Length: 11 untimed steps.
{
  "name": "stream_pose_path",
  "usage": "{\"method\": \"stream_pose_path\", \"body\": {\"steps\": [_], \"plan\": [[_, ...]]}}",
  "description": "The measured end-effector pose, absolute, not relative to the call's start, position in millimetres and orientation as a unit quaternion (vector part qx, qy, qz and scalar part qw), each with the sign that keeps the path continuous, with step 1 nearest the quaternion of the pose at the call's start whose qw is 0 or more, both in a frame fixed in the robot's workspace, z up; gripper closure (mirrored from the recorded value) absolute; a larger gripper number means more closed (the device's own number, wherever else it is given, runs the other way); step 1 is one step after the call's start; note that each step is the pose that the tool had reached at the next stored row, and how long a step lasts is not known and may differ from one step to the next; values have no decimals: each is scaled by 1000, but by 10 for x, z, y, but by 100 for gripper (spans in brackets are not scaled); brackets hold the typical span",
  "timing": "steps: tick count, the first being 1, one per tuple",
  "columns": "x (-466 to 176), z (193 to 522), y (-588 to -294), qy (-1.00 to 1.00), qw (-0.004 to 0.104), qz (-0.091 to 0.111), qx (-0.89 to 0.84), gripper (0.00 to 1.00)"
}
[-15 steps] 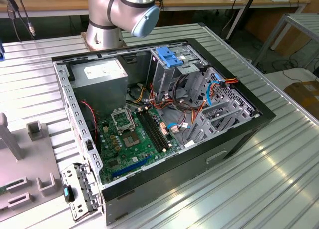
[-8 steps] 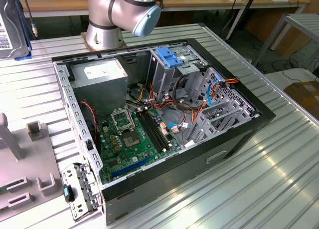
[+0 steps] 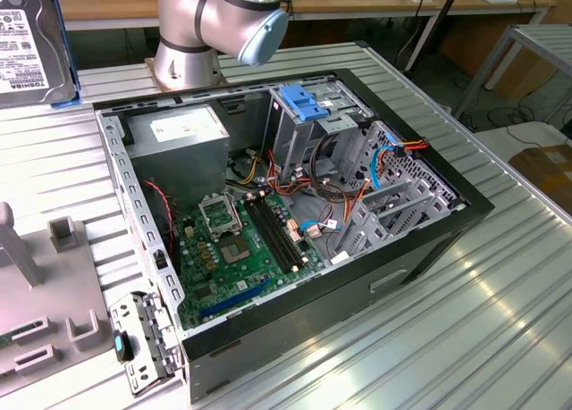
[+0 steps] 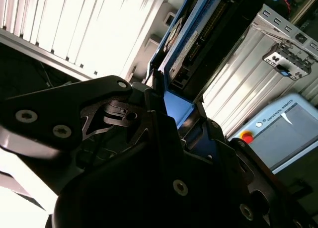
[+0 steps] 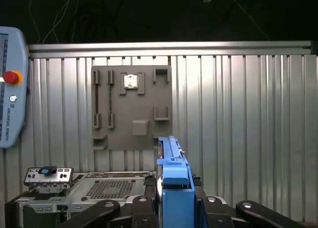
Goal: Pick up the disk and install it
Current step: 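Pick up the disk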
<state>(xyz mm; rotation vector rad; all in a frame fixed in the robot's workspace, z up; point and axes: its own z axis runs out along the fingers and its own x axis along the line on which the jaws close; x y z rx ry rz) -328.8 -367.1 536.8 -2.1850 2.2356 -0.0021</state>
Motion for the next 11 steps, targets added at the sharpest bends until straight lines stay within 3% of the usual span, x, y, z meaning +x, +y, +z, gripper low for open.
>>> {"method": "stream_pose_path", "body": {"steps": [11], "plan": [[-2898,5307,-3671,715,12,-9,-699,63]]}}
